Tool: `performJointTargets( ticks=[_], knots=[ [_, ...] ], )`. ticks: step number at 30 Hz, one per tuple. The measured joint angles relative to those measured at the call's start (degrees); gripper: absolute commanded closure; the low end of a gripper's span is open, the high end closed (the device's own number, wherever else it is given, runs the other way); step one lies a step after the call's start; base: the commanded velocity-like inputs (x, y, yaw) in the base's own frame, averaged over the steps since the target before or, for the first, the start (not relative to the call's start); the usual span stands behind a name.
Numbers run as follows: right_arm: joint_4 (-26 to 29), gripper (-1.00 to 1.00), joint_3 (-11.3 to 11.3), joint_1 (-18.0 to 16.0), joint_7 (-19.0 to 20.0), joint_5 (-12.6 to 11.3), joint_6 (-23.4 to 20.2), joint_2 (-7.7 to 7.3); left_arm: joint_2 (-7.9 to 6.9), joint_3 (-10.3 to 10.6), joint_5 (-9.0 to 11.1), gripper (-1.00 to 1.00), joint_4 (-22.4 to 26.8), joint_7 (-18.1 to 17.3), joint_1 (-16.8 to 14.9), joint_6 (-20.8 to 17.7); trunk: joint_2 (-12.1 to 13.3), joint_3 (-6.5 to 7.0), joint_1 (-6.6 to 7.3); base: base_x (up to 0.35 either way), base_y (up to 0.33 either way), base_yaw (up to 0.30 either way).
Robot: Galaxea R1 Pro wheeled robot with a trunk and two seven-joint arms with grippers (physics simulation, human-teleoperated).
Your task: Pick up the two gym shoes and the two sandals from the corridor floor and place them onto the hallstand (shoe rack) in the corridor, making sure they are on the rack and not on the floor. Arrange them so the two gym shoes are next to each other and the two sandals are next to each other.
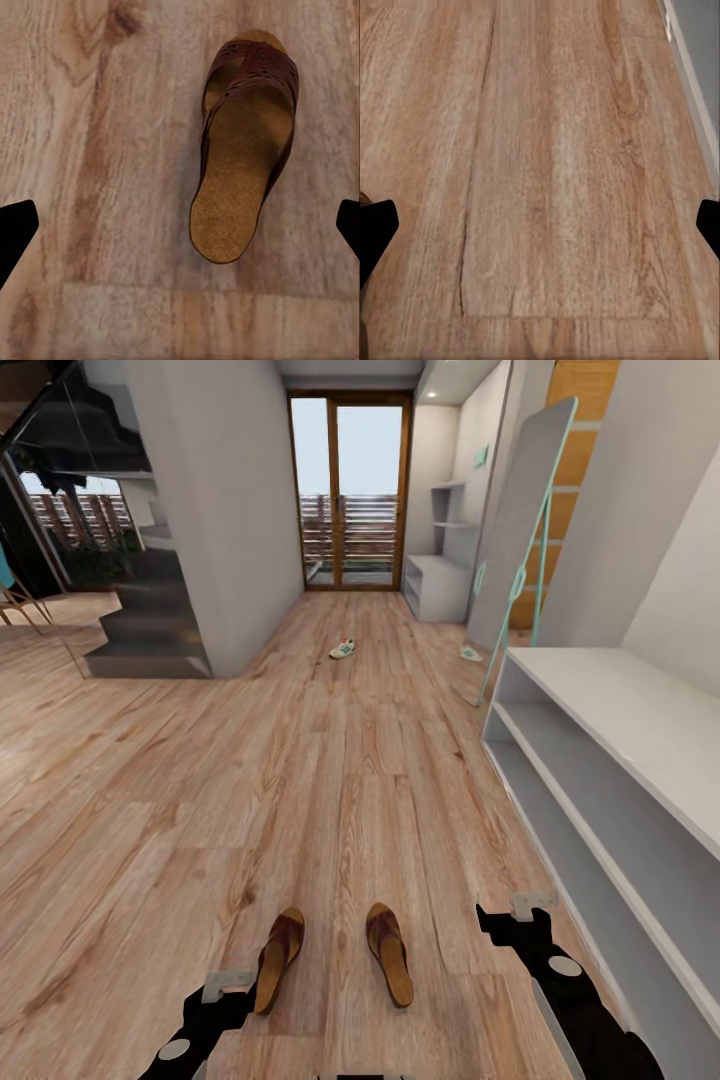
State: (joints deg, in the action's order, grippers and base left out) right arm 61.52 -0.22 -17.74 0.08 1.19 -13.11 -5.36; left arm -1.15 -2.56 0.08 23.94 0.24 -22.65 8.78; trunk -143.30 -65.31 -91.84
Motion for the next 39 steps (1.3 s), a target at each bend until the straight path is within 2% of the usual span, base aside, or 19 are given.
performJointTargets(
  ticks=[16, 23, 27, 28, 29, 31, 34, 35, 37, 38, 39],
  knots=[
    [0.44, -1.00, 0.05, 0.00, 0.00, -0.11, 0.01, 0.00, 0.06, 0.17, -0.39, -1.00, -0.09, 0.00, 0.00, -0.03, -0.22, -4.58, -0.41, 0.000, 0.000, 0.000],
    [3.59, -1.00, 0.23, 0.00, 0.06, -0.17, -0.17, 0.06, 0.05, 0.25, -0.52, -1.00, -0.09, 0.00, 0.00, -0.17, -0.31, -6.18, -0.59, 0.000, 0.000, 0.000],
    [7.21, -1.00, 0.31, -0.15, 0.07, -0.16, -0.70, 0.14, 0.01, 0.20, -0.56, -1.00, 0.14, 0.03, -0.36, -0.51, -0.37, -7.08, -0.69, 0.000, 0.000, 0.000],
    [8.90, -1.00, 0.31, -0.29, 0.07, -0.16, -1.42, 0.15, -0.01, 0.20, -0.57, -1.00, 0.26, 0.04, -0.46, -0.62, -0.38, -7.30, -0.72, 0.000, 0.000, 0.000],
    [12.95, -1.00, 0.31, -0.81, 0.08, -0.15, -3.90, 0.17, -0.06, 0.18, -0.59, -1.00, 0.58, 0.09, -0.67, -0.90, -0.39, -7.52, -0.74, 0.000, 0.000, 0.000],
    [15.88, -1.00, 0.32, -1.58, 0.09, -0.17, -6.70, 0.17, -0.11, 0.15, -0.62, -1.00, 0.87, 0.11, -0.88, -1.27, -0.42, -7.97, -0.80, 0.000, 0.000, 0.000],
    [18.84, -1.00, 0.32, -3.30, 0.16, -0.20, -11.40, 0.18, -0.19, 0.16, -0.74, -1.00, 1.61, 0.14, -1.53, -2.24, -0.44, -8.20, -0.82, 0.000, 0.000, 0.000],
    [19.96, -1.00, 0.33, -4.68, 0.19, -0.20, -14.33, 0.18, -0.23, 0.18, -0.79, -1.00, 2.32, 0.13, -2.04, -3.19, -0.44, -8.19, -0.82, 0.000, 0.000, 0.000],
    [20.66, -1.00, 0.31, -6.21, 0.22, -0.23, -16.81, 0.18, -0.27, 0.25, -0.86, -1.00, 3.12, 0.11, -2.45, -4.22, -0.43, -8.20, -0.82, 0.000, 0.000, 0.000],
    [21.50, -1.00, 0.32, -8.72, 0.34, -0.31, -20.09, 0.14, -0.27, 1.05, -1.55, -1.00, 5.02, 0.09, -3.02, -6.10, -0.44, -8.18, -0.81, 0.000, 0.000, 0.000],
    [21.63, -1.00, 0.36, -9.27, 0.39, -0.36, -20.61, 0.13, -0.12, 1.59, -2.08, -1.00, 5.39, 0.08, -3.09, -6.44, -0.43, -8.20, -0.82, 0.000, 0.000, 0.000]
  ],
)
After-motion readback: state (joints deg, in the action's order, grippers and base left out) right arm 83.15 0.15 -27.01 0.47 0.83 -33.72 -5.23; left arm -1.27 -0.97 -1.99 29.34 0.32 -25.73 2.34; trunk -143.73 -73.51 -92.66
